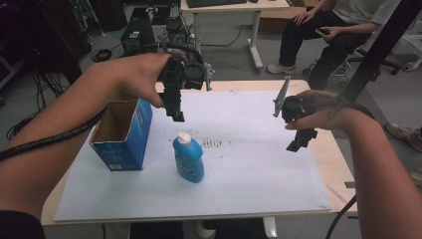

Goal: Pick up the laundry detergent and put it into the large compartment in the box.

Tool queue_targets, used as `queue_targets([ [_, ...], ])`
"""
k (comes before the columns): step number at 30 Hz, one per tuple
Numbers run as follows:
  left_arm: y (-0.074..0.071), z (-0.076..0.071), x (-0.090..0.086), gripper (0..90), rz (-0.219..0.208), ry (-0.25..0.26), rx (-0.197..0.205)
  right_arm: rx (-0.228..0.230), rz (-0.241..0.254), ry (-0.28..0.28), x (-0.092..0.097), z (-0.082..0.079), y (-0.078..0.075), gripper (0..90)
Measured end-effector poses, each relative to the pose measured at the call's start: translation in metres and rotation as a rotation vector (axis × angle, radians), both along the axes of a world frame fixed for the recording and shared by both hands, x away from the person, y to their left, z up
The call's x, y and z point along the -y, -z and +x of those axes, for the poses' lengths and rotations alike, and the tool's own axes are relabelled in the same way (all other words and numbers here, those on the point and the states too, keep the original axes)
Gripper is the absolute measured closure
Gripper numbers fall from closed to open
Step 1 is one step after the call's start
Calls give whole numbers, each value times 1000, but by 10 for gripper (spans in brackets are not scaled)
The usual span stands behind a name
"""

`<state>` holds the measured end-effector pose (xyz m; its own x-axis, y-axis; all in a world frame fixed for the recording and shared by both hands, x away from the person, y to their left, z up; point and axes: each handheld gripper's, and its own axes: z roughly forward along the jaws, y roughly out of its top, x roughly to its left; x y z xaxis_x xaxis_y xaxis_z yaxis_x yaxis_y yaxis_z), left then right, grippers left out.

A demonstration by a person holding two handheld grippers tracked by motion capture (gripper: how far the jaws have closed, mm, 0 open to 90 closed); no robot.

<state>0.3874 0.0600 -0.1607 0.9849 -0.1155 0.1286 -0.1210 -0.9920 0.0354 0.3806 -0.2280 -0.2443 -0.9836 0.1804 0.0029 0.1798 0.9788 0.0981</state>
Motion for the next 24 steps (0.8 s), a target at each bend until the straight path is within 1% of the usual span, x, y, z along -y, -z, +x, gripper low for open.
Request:
queue_targets([
  [1,0,0,0,2,0,0,0,0,0,0,0,0,0,53],
  [3,4,-4,-2,2,7,26,-2,1,5,3,-1,-2,1,52],
  [5,5,-5,-2,2,9,36,-1,2,6,1,-1,-2,2,53],
  [8,10,-9,-4,2,14,68,-2,9,19,9,-4,-5,4,53],
  [9,12,-11,-4,2,16,79,-3,10,13,6,-5,-5,4,53],
  [10,12,-11,-4,2,16,79,-3,8,13,7,-6,-5,4,53],
  [12,14,-16,-4,2,23,108,-5,7,9,8,-8,-6,4,53],
  [14,15,-21,-4,1,25,125,-4,11,18,7,-10,-7,5,53],
  [15,16,-24,-4,2,26,141,-4,10,13,7,-11,-7,4,53],
  [17,18,-28,-3,2,24,161,-11,14,16,11,-12,-7,4,53],
  [19,22,-32,-2,2,33,181,-11,14,13,13,-12,-8,3,53],
  [20,23,-34,-2,2,38,183,-11,18,13,15,-13,-8,3,53],
  [21,26,-35,-2,2,34,190,-12,17,9,16,-13,-9,3,53],
  [22,27,-36,-2,2,40,202,-10,20,16,17,-14,-9,3,53],
  [24,29,-38,-1,2,41,212,-12,19,8,20,-14,-11,3,53],
])
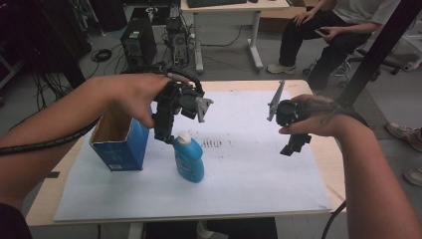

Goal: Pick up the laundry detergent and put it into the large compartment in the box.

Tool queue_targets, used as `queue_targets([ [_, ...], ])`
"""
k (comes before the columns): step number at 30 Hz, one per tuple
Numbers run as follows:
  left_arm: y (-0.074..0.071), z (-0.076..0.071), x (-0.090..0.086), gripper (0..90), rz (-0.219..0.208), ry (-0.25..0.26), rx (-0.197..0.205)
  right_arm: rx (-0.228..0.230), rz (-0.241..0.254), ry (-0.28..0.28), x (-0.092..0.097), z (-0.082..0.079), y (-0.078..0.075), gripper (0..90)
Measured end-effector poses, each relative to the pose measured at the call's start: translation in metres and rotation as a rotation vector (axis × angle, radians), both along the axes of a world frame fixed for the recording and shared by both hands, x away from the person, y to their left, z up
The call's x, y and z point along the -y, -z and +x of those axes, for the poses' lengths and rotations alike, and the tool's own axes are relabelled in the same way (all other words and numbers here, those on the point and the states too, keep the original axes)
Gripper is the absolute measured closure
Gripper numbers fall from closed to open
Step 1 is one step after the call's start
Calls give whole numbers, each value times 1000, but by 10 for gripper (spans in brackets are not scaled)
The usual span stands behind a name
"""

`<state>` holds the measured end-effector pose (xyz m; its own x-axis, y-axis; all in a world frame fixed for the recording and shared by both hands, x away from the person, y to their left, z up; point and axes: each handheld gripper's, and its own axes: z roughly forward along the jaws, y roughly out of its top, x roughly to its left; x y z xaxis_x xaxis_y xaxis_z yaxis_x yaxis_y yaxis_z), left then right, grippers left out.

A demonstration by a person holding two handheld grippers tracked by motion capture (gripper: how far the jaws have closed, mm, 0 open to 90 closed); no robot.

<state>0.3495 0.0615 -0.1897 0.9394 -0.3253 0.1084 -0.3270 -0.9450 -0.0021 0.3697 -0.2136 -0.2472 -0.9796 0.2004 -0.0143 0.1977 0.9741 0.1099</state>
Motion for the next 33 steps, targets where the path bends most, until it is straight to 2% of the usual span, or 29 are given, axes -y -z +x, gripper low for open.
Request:
queue_targets([
  [10,9,-5,-2,1,5,12,-11,7,3,8,2,-3,-2,53],
  [24,37,-6,-3,2,25,15,-40,2,-1,0,-2,-2,2,53],
  [33,53,-4,-2,1,36,20,-40,-5,-1,-2,-2,-2,6,53],
])
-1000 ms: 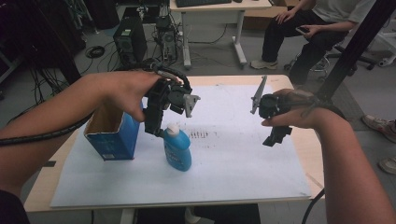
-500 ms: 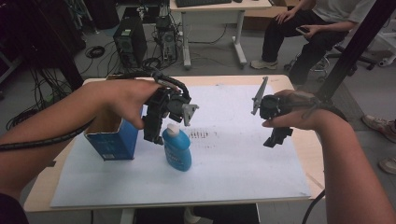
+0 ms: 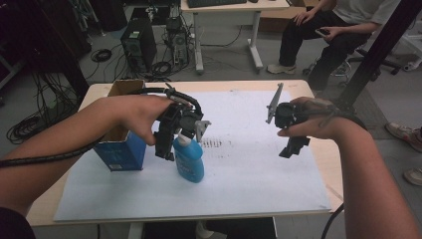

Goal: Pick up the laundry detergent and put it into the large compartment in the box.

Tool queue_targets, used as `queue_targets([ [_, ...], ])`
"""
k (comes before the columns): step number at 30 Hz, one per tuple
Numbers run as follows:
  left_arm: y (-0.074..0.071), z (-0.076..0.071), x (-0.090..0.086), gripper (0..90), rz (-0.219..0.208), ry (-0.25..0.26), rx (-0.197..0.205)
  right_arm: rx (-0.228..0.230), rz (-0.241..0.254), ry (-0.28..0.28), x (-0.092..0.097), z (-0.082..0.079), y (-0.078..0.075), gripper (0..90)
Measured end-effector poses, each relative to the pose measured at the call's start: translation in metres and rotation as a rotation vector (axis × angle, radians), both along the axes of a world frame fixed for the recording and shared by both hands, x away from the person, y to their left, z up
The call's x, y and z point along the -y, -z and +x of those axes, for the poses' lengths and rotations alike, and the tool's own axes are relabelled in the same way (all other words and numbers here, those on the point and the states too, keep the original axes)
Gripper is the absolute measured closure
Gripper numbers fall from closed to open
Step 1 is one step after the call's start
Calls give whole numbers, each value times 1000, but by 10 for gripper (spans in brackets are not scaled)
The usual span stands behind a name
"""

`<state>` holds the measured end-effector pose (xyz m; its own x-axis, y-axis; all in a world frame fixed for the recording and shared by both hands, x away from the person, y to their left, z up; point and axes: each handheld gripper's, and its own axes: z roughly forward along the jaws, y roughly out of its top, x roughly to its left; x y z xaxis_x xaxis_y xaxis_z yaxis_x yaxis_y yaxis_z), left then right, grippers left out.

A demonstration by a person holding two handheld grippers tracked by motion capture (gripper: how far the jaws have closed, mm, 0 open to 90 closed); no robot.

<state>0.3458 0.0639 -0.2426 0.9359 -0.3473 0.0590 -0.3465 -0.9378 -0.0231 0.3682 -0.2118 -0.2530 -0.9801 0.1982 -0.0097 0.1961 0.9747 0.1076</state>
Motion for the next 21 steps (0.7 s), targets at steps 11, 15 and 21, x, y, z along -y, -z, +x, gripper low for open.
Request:
queue_targets([
  [11,14,3,1,1,13,1,6,-6,-1,6,2,0,3,52],
  [15,19,4,2,1,8,6,2,-5,5,0,3,0,5,53],
  [21,26,6,5,1,7,20,4,-13,2,9,4,0,7,53],
])
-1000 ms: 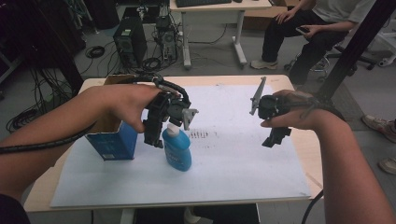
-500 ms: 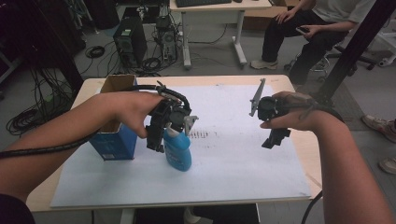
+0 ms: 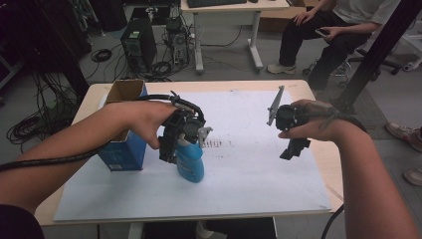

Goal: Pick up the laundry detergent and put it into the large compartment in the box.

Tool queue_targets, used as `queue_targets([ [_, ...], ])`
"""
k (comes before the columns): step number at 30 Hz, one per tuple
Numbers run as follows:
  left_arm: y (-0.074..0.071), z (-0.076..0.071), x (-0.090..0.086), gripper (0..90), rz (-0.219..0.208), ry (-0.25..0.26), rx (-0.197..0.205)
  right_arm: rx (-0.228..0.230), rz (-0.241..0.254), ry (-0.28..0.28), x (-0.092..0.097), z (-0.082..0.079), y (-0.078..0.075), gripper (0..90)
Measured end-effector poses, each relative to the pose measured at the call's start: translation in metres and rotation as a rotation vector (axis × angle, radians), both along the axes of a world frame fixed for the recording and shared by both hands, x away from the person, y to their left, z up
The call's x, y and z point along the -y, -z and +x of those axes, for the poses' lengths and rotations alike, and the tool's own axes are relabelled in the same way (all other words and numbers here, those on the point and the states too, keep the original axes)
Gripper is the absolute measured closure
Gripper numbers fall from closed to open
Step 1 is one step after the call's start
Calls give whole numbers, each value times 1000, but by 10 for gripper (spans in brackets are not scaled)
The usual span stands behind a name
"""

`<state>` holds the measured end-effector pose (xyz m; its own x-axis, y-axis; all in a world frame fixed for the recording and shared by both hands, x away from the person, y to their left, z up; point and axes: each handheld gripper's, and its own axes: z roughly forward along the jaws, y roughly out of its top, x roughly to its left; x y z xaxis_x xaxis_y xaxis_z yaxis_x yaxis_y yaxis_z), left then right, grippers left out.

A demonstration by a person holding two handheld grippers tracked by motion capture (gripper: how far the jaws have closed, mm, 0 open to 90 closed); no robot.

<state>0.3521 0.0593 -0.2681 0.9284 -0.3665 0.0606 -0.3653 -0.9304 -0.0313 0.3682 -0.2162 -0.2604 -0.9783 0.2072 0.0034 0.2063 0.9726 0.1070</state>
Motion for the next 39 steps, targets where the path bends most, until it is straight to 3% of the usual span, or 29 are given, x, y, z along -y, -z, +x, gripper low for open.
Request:
queue_targets([
  [17,19,3,1,2,-2,16,23,-11,4,-4,-1,3,7,53],
  [31,25,5,0,2,-22,33,48,-15,6,-1,0,5,10,53],
  [39,27,6,-1,11,-28,32,42,-13,4,-7,0,6,12,54],
])
